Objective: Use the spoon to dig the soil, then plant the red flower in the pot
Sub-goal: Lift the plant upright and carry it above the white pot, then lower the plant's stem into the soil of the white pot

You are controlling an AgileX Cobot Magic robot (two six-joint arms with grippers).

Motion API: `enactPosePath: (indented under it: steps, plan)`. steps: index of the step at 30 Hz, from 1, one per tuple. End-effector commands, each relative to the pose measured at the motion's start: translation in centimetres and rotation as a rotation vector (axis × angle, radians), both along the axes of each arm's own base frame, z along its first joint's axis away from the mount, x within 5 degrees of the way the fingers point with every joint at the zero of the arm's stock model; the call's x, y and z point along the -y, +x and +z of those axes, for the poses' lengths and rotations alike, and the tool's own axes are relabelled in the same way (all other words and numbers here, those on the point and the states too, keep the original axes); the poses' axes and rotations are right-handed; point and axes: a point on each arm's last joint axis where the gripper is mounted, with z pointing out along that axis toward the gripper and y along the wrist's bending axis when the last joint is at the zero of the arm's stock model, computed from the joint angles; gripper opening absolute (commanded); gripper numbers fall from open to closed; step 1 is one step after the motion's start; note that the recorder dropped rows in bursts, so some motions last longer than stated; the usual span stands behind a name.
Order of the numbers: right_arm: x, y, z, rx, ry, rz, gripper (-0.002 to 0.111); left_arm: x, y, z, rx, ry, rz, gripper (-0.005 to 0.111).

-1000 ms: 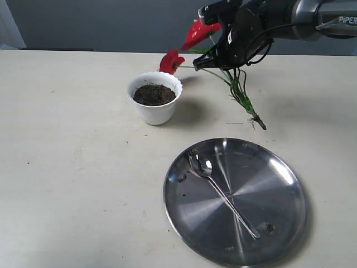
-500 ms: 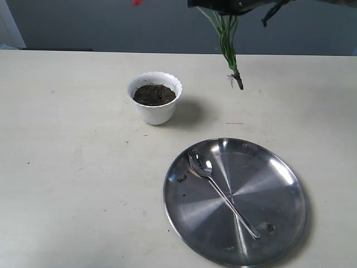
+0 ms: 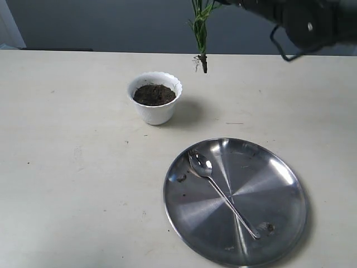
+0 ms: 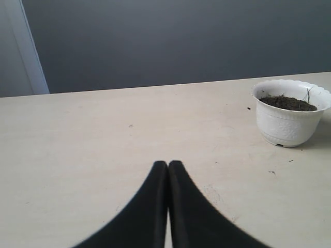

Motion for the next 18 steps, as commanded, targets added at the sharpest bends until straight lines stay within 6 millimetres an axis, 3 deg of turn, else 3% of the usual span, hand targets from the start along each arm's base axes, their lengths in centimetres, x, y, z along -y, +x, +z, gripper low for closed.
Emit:
enactPosePath:
  steps: [1, 8, 18]
  plan:
    - [1.2, -3.5, -0.9, 0.234, 0.165, 0.103, 0.0, 0.0, 0.0, 0.1, 0.007, -0.005, -0.002, 0.0]
    - [1.6, -5.5, -3.8, 0.248, 0.129, 0.186, 0.0, 0.0, 0.0, 0.1, 0.007, -0.005, -0.002, 0.0]
    - [1.8, -6.0, -3.0, 0.326, 0.214, 0.21, 0.0, 0.0, 0.0, 0.1, 0.007, -0.005, -0.002, 0.0]
